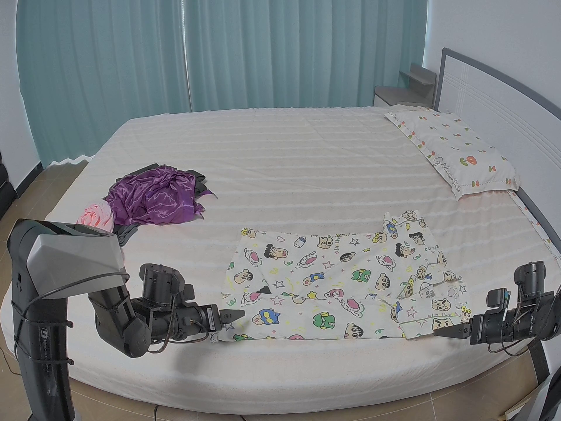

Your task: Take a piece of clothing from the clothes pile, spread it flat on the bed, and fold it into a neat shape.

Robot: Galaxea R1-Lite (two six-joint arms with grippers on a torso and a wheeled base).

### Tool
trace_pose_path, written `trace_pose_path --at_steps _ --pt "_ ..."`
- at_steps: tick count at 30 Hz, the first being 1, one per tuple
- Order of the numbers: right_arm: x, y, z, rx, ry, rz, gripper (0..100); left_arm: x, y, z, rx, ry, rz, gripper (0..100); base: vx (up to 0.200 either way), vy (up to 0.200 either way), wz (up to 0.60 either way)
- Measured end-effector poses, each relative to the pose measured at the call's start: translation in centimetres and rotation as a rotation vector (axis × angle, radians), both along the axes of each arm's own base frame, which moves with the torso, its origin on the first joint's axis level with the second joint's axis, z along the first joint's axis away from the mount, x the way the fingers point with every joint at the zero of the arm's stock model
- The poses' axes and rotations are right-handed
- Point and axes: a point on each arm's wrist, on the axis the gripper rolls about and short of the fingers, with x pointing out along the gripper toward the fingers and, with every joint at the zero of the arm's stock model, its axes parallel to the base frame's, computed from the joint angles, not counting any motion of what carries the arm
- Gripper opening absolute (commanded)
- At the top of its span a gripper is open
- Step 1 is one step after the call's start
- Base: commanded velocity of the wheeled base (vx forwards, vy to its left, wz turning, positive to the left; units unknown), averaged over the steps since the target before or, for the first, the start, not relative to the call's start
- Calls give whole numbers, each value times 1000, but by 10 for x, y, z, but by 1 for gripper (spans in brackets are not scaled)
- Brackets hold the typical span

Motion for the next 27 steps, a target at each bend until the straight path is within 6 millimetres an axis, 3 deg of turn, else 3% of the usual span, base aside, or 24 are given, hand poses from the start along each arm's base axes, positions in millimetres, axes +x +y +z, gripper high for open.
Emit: trace_pose_path --at_steps 1,14,27 --pt "0 0 0 0 0 0 100 2 -1 1 -10 -7 3 0 0 0 0" --pt "-1 0 -1 0 5 0 100 -5 -2 -8 22 24 17 0 0 0 0" --pt "-2 1 -2 0 10 3 100 -20 -2 -1 84 19 29 0 0 0 0"
